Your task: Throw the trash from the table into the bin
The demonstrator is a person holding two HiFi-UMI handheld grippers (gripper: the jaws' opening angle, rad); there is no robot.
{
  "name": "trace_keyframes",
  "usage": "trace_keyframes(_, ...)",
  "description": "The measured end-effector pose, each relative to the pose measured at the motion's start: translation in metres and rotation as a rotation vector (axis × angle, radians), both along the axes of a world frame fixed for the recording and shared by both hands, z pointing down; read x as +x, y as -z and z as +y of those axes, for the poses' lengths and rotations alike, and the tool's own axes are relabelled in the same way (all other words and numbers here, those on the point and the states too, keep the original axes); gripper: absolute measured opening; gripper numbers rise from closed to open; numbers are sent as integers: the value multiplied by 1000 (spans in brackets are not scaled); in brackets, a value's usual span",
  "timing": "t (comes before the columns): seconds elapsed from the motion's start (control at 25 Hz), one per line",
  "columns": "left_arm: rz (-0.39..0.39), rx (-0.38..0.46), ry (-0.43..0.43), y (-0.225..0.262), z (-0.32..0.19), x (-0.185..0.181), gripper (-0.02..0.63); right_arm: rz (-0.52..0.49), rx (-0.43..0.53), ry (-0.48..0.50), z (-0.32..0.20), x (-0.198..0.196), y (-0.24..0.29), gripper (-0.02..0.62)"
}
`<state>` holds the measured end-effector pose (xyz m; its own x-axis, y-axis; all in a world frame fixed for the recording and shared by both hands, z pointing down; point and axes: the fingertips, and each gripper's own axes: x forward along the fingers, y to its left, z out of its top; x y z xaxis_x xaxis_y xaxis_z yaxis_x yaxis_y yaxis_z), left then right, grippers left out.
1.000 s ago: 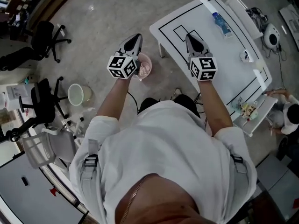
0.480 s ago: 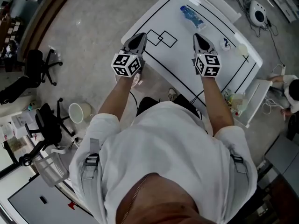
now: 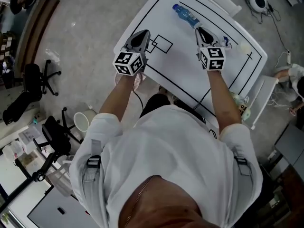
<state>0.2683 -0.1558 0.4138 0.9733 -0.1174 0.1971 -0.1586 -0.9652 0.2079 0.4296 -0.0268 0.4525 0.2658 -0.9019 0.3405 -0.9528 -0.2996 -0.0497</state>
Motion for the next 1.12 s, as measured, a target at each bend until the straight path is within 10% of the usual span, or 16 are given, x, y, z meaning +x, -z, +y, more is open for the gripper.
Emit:
trace_keyframes(0.6, -42, -78, -69, -49, -51, 47, 9, 75, -269, 126, -62, 35, -59, 290)
trace_keyframes(1.12, -51, -108, -62, -58, -68, 44, 9, 99, -523, 197, -76, 48, -111, 330)
